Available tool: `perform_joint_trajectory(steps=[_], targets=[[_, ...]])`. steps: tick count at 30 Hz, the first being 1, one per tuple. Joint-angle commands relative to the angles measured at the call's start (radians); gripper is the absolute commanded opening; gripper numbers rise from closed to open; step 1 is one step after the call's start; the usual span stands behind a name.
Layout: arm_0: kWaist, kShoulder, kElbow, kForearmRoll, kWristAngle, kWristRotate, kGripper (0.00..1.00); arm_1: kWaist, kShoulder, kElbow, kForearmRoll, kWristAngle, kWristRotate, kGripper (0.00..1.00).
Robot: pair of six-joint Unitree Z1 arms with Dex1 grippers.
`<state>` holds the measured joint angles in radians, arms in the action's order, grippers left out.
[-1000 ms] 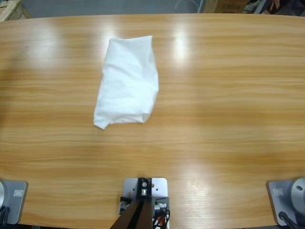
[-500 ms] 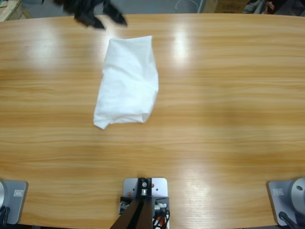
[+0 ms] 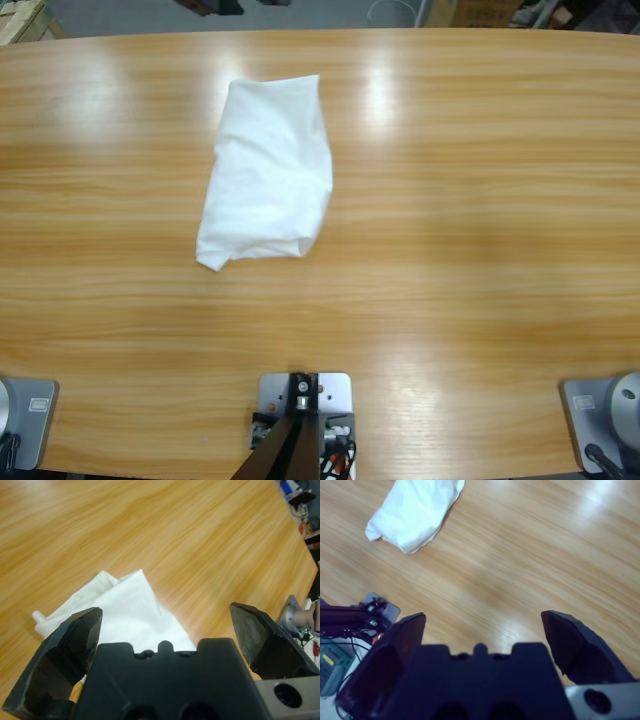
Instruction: Fold clothes
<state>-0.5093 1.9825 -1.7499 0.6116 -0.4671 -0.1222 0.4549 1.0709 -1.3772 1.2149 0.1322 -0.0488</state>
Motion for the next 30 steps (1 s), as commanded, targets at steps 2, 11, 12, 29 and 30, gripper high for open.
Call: perform_joint_trajectory(steps=[2,11,12,29,30], targets=[[-0.06,0.073,-0.046,-0.001,0.255,-0.071,0.996,0.013,0.004,0.059,-0.041,-0.014,-0.002,0.968],[-0.146,0.077,-0.028,-0.013,0.543,-0.14,0.996,0.013,-0.011,0.071,-0.042,-0.004,0.0,0.967],[-0.146,0.077,-0.027,-0.012,0.565,-0.154,0.996,0.014,-0.012,0.072,-0.042,-0.005,0.0,0.964],[-0.16,0.219,-0.073,0.04,0.572,-0.206,0.996,0.021,-0.016,0.059,-0.02,0.01,0.009,0.964],[-0.166,0.233,-0.091,0.05,0.553,-0.206,0.996,0.021,-0.014,0.06,-0.021,0.009,0.009,0.965]])
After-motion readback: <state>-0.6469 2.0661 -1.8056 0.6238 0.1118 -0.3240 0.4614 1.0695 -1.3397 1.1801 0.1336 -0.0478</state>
